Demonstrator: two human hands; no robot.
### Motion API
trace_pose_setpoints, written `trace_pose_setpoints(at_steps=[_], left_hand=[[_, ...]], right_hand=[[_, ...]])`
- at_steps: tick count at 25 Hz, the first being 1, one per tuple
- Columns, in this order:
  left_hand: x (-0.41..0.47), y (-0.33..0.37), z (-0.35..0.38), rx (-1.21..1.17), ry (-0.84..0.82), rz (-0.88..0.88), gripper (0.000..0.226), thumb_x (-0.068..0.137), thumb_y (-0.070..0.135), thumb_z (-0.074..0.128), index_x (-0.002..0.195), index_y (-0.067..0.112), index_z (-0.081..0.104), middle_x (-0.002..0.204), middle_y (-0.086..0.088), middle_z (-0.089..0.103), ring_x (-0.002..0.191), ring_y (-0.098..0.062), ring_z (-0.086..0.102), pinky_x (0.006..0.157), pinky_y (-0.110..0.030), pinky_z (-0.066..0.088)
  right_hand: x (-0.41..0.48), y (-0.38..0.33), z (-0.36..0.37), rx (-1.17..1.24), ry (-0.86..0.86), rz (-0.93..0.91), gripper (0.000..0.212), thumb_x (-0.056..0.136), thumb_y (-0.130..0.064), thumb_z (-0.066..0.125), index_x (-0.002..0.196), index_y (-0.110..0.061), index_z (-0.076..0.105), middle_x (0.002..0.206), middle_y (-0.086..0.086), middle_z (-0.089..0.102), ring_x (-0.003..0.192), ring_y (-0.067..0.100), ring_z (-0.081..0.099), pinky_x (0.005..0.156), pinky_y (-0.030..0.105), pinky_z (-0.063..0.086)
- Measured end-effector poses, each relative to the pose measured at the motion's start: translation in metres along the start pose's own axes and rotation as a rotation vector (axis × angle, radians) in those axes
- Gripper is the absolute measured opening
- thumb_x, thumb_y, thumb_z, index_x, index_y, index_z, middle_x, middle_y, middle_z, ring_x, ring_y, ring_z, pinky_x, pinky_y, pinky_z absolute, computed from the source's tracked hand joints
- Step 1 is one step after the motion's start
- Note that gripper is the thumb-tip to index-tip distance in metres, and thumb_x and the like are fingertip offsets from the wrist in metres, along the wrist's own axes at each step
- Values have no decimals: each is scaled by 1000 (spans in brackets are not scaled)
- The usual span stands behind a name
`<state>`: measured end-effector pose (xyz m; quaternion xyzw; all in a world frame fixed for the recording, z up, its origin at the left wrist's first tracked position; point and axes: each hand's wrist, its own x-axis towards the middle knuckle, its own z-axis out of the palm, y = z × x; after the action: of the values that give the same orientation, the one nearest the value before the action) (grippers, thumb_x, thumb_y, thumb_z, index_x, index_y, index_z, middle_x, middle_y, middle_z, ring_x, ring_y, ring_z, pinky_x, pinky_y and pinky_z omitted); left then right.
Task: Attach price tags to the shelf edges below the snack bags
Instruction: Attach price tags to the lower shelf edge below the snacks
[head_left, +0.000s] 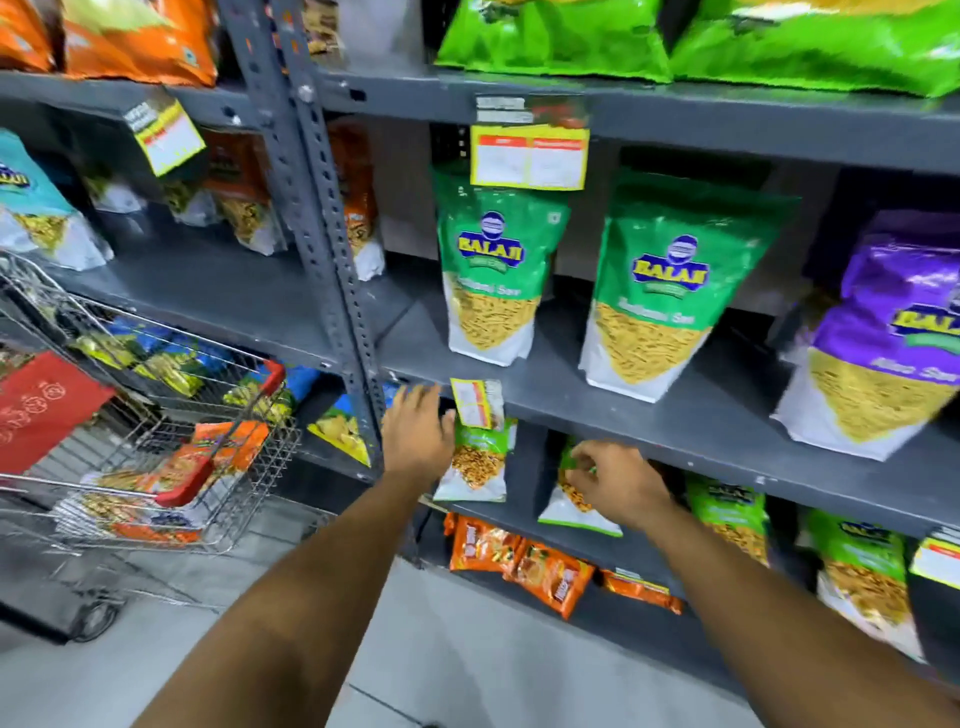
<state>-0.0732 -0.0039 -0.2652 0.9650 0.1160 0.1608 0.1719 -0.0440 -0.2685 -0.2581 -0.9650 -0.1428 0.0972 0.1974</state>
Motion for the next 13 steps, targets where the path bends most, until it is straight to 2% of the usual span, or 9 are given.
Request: trace_pose_setpoints(at_steps=[2,4,6,8,9,10,11,13], left_hand=[[31,-6,-18,3,32,212,37,92,19,50,126,4,54,124,-20,60,118,-39,50,101,-46,41],[61,-13,-31,-10,8,373,30,91,15,52,119,5,61,114,-20,66,106,-41,57,93,-46,47],[86,-15,-40,-12,-100,475,28,92,16,52,117,8,63,115,-17,67,104,-40,58,90,-47,49],[106,-9,-41,-33,-261,552,28,93,18,52,118,11,64,119,-14,67,109,-37,58,91,-46,49],[112,-3,-40,-44,-342,565,29,93,19,52,119,12,64,121,-13,67,111,-35,58,92,-45,48],[117,6,-40,-60,-406,564,28,93,19,53,118,12,64,121,-13,67,112,-34,58,93,-44,48],[119,14,-39,-79,-456,557,27,93,20,53,116,11,65,118,-14,68,111,-34,59,92,-44,49],[120,28,-33,-80,-528,551,24,91,25,56,106,10,67,109,-17,70,105,-35,60,87,-44,51]], right_hand=[[20,-33,31,133,-33,66,28,81,-32,63,107,-21,68,111,5,72,106,29,64,89,37,52],[41,-57,60,268,-54,105,30,82,-23,63,110,-12,67,105,11,73,103,33,64,91,42,51],[56,-73,80,426,-50,194,38,83,-16,63,119,-3,60,99,14,71,102,34,64,90,43,50],[69,-84,89,503,5,281,40,84,-19,62,122,-6,58,100,11,70,99,28,63,86,39,50],[74,-86,93,535,43,322,30,84,-21,62,113,-11,62,92,7,69,90,24,63,79,35,50],[78,-89,94,571,95,356,12,83,-21,62,95,-18,64,79,1,65,75,21,59,69,31,46],[81,-91,95,627,146,394,4,83,-20,62,79,-22,60,69,-1,60,64,19,54,62,29,42],[83,-96,94,760,207,487,8,83,-17,63,76,-16,62,70,7,61,62,21,50,62,30,38]])
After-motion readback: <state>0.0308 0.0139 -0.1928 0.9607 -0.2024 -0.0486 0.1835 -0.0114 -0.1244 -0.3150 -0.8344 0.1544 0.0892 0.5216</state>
